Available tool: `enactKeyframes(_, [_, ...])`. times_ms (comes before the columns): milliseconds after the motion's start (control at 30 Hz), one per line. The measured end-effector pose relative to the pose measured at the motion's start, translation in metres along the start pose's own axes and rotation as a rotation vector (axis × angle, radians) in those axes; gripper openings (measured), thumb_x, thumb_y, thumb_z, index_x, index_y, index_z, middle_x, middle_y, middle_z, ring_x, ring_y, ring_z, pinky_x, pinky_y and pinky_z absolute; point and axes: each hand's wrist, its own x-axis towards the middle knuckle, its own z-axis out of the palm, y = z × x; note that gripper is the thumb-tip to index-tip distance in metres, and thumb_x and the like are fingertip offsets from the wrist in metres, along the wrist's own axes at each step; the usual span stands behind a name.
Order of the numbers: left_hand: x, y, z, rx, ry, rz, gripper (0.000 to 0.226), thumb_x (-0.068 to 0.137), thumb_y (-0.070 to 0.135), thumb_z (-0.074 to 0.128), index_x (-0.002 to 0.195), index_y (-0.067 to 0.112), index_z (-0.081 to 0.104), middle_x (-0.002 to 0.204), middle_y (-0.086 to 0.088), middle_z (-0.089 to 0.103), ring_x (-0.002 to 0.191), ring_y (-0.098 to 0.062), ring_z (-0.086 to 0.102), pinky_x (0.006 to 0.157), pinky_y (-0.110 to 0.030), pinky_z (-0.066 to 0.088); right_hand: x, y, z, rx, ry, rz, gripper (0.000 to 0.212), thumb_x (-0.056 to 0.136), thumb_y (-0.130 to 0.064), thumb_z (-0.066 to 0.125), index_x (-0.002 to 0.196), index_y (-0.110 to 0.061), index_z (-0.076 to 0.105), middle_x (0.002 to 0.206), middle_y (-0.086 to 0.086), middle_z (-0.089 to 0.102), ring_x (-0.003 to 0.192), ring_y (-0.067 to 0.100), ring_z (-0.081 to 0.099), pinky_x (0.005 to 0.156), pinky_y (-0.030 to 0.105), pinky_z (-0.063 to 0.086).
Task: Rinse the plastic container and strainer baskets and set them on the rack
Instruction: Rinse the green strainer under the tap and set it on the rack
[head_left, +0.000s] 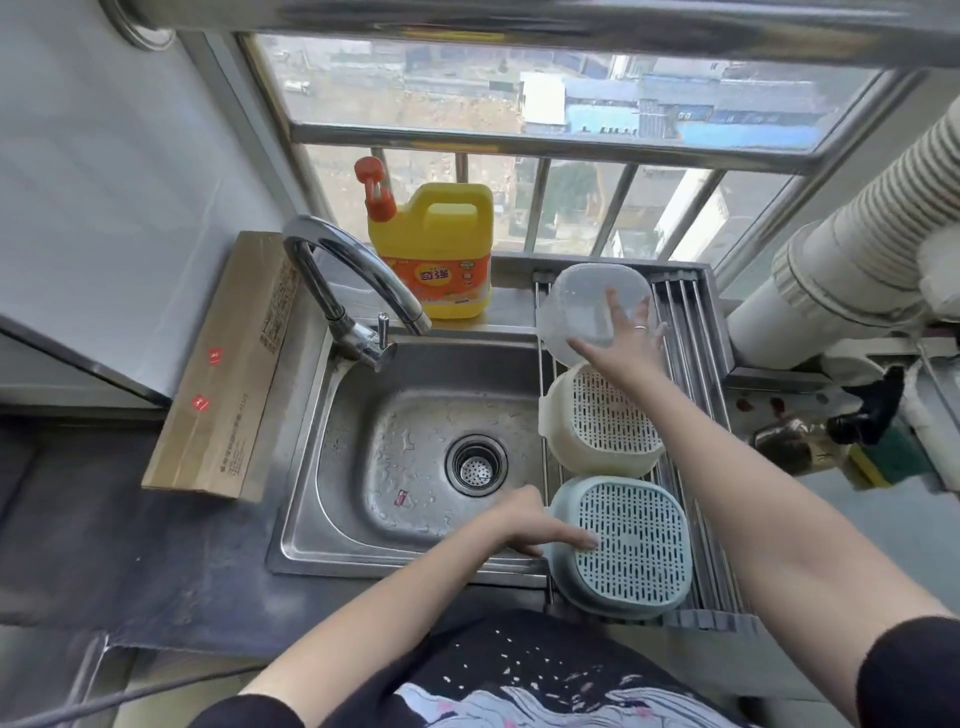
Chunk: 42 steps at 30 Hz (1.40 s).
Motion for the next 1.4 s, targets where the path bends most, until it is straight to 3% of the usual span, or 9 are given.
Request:
enactKeyframes(133, [0.005,-0.004,0.002,-0.135,-0.058,-0.007,0.1,0.052,0.058,0.083,0.127,0.002,0.047,0.116,-0.007,0.058,0.092,-0.013,0.063,0.075,-0.031,0.06,-0.032,0.041,-0.008,0.237,0.269,-0.022,0.07,0.093,-0.059,0.039,0.152,-0.04,0.006,0.162,0.002,-0.003,0.148,0.03,0.005,0.115,0.06,0.012])
enactKeyframes(333, [-0.003,-0.006,0.007,-0.394,-0.146,-0.018,0.099,0.065,0.033,0.086,0.139,0.004,0.028,0.139,-0.011,0.042,0.113,-0.022,0.058,0.07,-0.03,0.058,-0.08,0.075,0.024,0.283,0.083,-0.033,0.06,0.099,-0.049,0.034,0.152,-0.036,0.01,0.162,0.002,0.0,0.148,0.023,0.004,0.116,0.057,0.007])
enactKeyframes(767, [-0.019,-0.029,-0.016,-0.334,-0.125,0.046,0.103,0.054,0.053,0.084,0.133,0.005,0.037,0.127,-0.007,0.059,0.105,-0.015,0.064,0.085,-0.038,0.058,-0.089,0.037,0.04,0.331,0.039,-0.017,0.064,0.098,-0.044,0.041,0.151,-0.043,0.006,0.162,0.001,-0.002,0.146,0.03,0.014,0.113,0.054,0.019])
enactKeyframes(867, [-0.027,-0.024,-0.006,-0.141,-0.116,0.119,0.11,0.073,0.061,0.067,0.151,0.011,0.007,0.144,-0.007,0.046,0.123,-0.019,0.053,0.098,-0.036,0.048,-0.087,0.043,0.037,0.314,0.021,-0.035,0.063,0.099,-0.045,0.038,0.152,-0.04,0.005,0.162,0.002,-0.004,0.146,0.03,0.013,0.113,0.054,0.018])
enactKeyframes(967, [-0.033,-0.025,0.007,0.001,-0.05,0.196,0.105,0.089,0.058,0.048,0.142,0.021,-0.034,0.151,-0.013,0.035,0.133,-0.027,0.043,0.112,-0.036,0.031,-0.099,0.046,0.031,0.371,0.173,-0.03,0.06,0.101,-0.045,0.032,0.153,-0.035,0.006,0.162,0.0,0.001,0.147,0.025,0.012,0.115,0.051,0.019])
enactKeyframes(1033, [-0.033,-0.027,0.012,0.027,-0.033,0.281,0.095,0.092,0.055,0.042,0.136,0.032,-0.039,0.151,-0.014,0.036,0.13,-0.027,0.047,0.113,-0.038,0.031,-0.123,0.051,0.029,0.458,0.304,-0.016,0.057,0.102,-0.043,0.031,0.153,-0.028,0.012,0.161,-0.002,0.013,0.146,0.02,0.016,0.116,0.045,0.018])
enactKeyframes(1133, [-0.031,-0.029,0.013,0.063,-0.025,0.344,0.088,0.094,0.054,0.039,0.137,0.037,-0.036,0.153,-0.013,0.033,0.131,-0.026,0.045,0.114,-0.039,0.03,-0.164,0.066,0.042,0.45,0.24,-0.054,0.056,0.101,-0.042,0.037,0.151,-0.025,0.02,0.157,-0.004,0.024,0.143,0.015,0.024,0.113,0.037,0.02])
enactKeyframes(1267, [-0.029,-0.027,0.014,0.059,-0.03,0.333,0.086,0.097,0.048,0.04,0.14,0.034,-0.033,0.154,-0.012,0.03,0.134,-0.026,0.042,0.115,-0.038,0.028,-0.183,0.084,0.063,0.485,0.154,-0.041,0.06,0.098,-0.027,0.048,0.15,-0.022,0.02,0.155,0.002,0.026,0.14,0.02,0.029,0.112,0.042,0.026])
enactKeyframes(1400, [-0.029,-0.023,0.013,0.063,-0.068,0.295,0.087,0.098,0.046,0.039,0.142,0.026,-0.033,0.156,-0.018,0.02,0.139,-0.029,0.034,0.117,-0.038,0.023,-0.176,0.08,0.062,0.584,0.147,-0.002,0.07,0.088,-0.041,0.047,0.15,-0.025,0.019,0.154,0.002,0.027,0.139,0.02,0.031,0.112,0.05,0.03])
